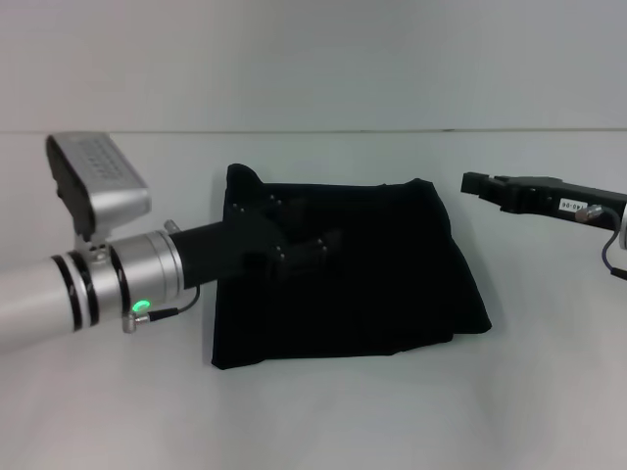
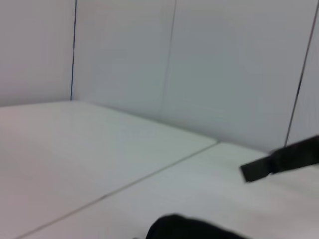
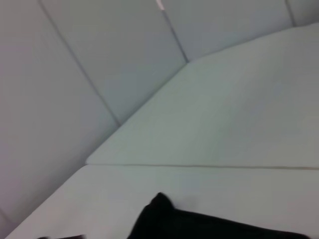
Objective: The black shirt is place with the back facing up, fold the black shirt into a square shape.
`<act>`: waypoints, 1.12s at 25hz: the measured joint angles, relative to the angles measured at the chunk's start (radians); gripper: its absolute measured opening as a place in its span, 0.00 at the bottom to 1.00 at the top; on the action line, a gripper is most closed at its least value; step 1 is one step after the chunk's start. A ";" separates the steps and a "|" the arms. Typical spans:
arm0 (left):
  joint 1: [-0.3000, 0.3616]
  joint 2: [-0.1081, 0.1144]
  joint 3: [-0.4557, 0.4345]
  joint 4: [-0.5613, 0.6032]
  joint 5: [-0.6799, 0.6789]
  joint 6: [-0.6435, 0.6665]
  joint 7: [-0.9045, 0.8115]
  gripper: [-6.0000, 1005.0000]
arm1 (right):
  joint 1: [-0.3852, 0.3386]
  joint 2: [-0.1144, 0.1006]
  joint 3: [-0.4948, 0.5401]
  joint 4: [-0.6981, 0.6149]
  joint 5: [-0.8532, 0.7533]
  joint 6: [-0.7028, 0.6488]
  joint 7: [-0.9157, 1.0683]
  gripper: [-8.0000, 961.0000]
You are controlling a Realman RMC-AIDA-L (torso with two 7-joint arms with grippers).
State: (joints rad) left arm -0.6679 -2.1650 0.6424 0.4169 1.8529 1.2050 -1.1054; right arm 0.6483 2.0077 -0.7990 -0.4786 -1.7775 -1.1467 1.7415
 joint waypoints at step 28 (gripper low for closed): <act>0.037 0.018 -0.023 0.133 0.006 0.036 -0.170 0.82 | 0.230 0.075 -0.014 0.146 -0.202 0.450 0.420 0.77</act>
State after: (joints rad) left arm -0.6313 -2.1475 0.6196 0.5497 1.8588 1.2415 -1.2749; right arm 0.8782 2.0823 -0.8134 -0.3327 -1.9790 -0.6967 2.1618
